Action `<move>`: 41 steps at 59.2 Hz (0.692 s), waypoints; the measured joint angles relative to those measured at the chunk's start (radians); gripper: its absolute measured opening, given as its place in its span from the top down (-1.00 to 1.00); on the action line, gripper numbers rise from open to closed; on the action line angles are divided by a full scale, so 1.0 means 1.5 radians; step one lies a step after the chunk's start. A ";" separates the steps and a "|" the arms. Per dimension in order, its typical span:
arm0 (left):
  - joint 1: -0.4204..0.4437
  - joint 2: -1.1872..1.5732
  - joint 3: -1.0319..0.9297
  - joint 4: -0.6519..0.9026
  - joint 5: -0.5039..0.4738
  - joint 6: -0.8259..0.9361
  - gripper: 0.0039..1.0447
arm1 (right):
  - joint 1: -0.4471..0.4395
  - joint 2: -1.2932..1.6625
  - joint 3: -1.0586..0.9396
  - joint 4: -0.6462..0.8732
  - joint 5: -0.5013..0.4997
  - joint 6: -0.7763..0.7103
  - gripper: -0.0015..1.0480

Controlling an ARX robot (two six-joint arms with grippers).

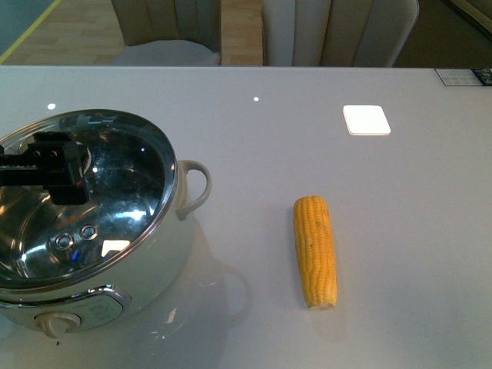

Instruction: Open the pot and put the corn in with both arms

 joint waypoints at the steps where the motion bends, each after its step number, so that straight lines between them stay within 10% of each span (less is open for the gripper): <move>1: -0.001 0.004 0.001 0.004 -0.001 0.001 -0.87 | 0.000 0.000 0.000 0.000 0.000 0.000 -0.83; 14: -0.020 0.021 0.004 0.021 -0.026 0.025 -0.85 | 0.000 0.000 0.000 0.000 0.000 0.000 -0.83; 31: -0.040 0.021 0.006 0.025 -0.043 0.053 0.11 | 0.000 0.000 0.000 0.000 0.000 0.000 -0.83; 41: -0.040 0.019 0.006 0.025 -0.050 0.055 0.15 | 0.000 0.000 0.000 0.000 0.000 0.000 -0.83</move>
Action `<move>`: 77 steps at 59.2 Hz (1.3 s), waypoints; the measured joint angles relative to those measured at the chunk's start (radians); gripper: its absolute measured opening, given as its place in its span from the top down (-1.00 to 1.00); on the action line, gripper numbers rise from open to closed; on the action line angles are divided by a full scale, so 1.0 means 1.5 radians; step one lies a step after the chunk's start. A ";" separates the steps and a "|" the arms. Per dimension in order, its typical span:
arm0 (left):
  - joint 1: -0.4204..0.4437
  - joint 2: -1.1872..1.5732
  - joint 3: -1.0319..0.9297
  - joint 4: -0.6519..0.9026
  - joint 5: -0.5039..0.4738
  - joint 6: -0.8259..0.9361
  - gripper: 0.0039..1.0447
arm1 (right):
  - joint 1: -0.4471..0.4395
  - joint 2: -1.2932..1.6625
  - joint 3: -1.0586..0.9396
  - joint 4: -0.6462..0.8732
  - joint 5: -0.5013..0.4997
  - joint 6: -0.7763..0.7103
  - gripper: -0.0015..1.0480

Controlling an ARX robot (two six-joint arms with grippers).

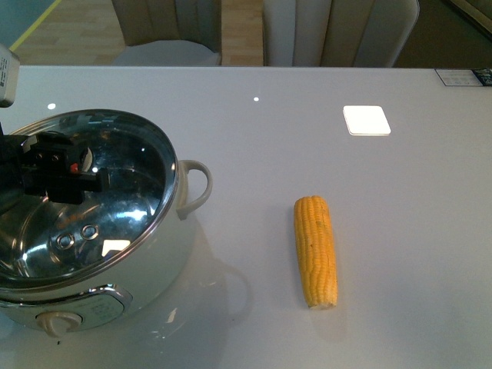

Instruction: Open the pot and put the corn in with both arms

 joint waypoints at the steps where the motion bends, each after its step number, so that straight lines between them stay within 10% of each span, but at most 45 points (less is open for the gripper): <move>1: 0.000 -0.001 0.000 0.000 0.000 0.000 0.15 | 0.000 0.000 0.000 0.000 0.000 0.000 -0.83; 44: 0.092 -0.212 0.074 -0.168 0.024 0.019 0.15 | 0.000 0.000 0.000 0.000 0.000 0.000 -0.83; 77: 0.561 -0.040 0.053 0.030 0.140 0.054 0.15 | 0.000 0.000 0.000 0.000 0.000 0.000 -0.83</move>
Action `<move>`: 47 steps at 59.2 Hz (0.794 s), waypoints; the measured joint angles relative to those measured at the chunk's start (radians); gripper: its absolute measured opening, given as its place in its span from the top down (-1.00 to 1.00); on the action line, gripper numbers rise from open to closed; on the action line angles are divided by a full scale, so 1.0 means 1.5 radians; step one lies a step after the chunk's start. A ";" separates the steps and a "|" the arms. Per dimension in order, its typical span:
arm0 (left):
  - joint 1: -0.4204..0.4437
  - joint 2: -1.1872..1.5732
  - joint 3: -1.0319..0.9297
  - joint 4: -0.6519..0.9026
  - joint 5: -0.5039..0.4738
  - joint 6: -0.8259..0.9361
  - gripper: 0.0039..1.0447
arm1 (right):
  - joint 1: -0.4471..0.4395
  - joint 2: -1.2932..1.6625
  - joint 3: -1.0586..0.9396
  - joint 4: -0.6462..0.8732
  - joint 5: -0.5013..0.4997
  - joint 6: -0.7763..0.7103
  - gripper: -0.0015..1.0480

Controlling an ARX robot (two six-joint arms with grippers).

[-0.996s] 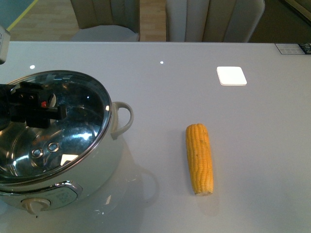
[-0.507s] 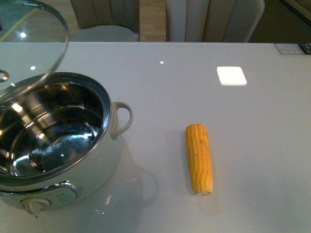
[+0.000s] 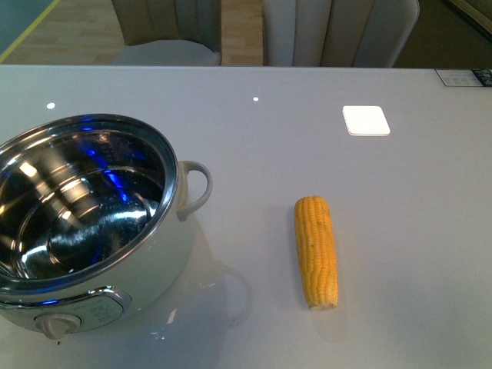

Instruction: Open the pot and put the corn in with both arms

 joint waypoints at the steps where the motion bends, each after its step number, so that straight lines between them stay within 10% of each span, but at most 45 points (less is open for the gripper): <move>1: 0.008 0.014 -0.001 0.012 0.001 0.001 0.15 | 0.000 0.000 0.000 0.000 0.000 0.000 -0.83; 47: -0.063 0.471 0.213 0.186 -0.070 -0.020 0.15 | 0.000 0.000 0.000 0.000 0.000 0.000 -0.83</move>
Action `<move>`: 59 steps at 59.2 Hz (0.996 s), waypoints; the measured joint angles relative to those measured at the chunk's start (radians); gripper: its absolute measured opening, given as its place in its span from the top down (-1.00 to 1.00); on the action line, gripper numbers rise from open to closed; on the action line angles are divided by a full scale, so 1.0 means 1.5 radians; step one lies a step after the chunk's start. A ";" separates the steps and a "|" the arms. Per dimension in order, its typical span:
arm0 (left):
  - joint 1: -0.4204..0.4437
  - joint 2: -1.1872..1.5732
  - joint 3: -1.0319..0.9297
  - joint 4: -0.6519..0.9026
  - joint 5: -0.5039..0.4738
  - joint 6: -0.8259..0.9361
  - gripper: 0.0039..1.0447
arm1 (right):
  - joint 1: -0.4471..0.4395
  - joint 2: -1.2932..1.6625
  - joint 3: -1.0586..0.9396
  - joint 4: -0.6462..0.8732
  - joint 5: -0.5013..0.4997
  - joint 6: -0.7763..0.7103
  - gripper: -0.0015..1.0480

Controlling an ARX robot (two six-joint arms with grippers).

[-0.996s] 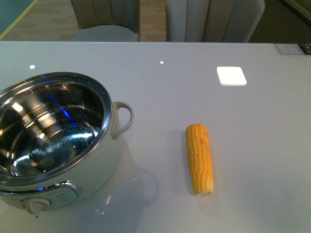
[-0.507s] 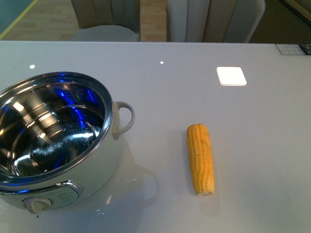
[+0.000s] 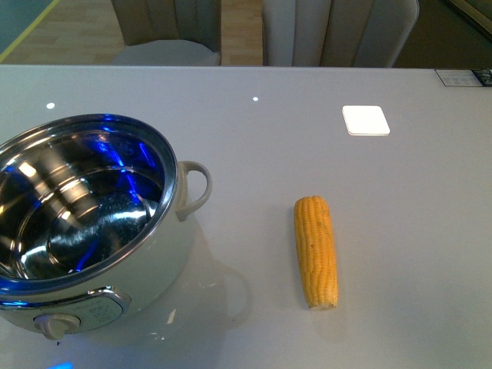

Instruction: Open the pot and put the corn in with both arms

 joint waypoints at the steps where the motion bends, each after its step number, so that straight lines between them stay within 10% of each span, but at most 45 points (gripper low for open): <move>1: -0.001 0.007 0.007 0.000 0.001 -0.003 0.15 | 0.000 0.000 0.000 0.000 0.000 0.000 -0.83; 20: -0.004 0.039 0.021 0.004 0.005 -0.017 0.13 | 0.000 0.000 0.000 0.000 0.000 0.000 -0.83; 41: -0.001 -0.046 -0.020 -0.017 -0.002 -0.044 -0.90 | 0.000 0.000 0.000 0.000 0.000 0.000 -0.83; 59: -0.002 -0.358 -0.094 -0.152 0.032 -0.072 -0.87 | 0.000 0.000 0.000 0.000 0.000 0.000 -0.83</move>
